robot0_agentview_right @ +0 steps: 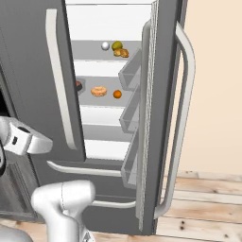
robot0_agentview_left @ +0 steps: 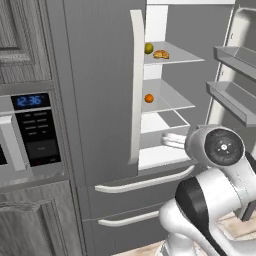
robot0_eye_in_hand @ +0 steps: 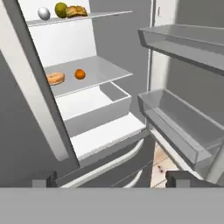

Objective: Place the tupperware on the second highest shelf of the fridge. Make space for the tupperware among the existing items by rearranging them on the shelves if needed. Close the fridge door when finished.

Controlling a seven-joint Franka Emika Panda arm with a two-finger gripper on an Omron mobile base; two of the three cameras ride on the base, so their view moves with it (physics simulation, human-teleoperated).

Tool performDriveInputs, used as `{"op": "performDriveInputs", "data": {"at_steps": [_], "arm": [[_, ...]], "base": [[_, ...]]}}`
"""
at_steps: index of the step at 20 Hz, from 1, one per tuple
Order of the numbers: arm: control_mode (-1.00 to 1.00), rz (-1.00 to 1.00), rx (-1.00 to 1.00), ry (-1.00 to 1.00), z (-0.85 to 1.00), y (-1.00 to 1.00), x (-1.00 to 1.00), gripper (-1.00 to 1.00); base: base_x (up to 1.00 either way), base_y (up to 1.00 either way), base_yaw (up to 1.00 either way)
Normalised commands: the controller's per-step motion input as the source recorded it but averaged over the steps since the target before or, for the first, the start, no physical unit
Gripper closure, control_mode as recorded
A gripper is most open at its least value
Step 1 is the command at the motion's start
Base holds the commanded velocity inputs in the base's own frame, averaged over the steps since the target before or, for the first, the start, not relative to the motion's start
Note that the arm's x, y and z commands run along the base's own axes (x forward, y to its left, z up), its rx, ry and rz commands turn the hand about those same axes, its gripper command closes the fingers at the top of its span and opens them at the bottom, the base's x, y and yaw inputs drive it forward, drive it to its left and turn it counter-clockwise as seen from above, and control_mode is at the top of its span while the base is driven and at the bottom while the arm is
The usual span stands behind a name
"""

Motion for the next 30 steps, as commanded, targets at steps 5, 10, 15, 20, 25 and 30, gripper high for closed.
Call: {"op": "performDriveInputs", "data": {"at_steps": [5, 10, 15, 20, 25, 30], "arm": [[-1.00, 0.00, 0.59, 0.00, 0.22, -0.53, -0.75, -1.00], [-1.00, 0.00, 0.59, -0.09, 0.00, -0.99, -0.60, -1.00], [-1.00, 0.00, 0.52, -0.19, -0.20, -0.87, -0.84, -1.00], [-1.00, 0.00, 0.40, -0.10, -0.19, -0.90, -0.03, -1.00], [-1.00, 0.00, 0.27, 0.00, -0.32, -0.98, 0.21, -1.00], [-1.00, 0.00, 0.20, 0.00, -0.40, -0.88, 0.40, -1.00]], "base": [[0.00, 0.00, 0.00], [0.00, 0.00, 0.00], [0.00, 0.00, 0.00], [0.00, 0.00, 0.00], [0.00, 0.00, 0.00], [0.00, 0.00, 0.00]]}}
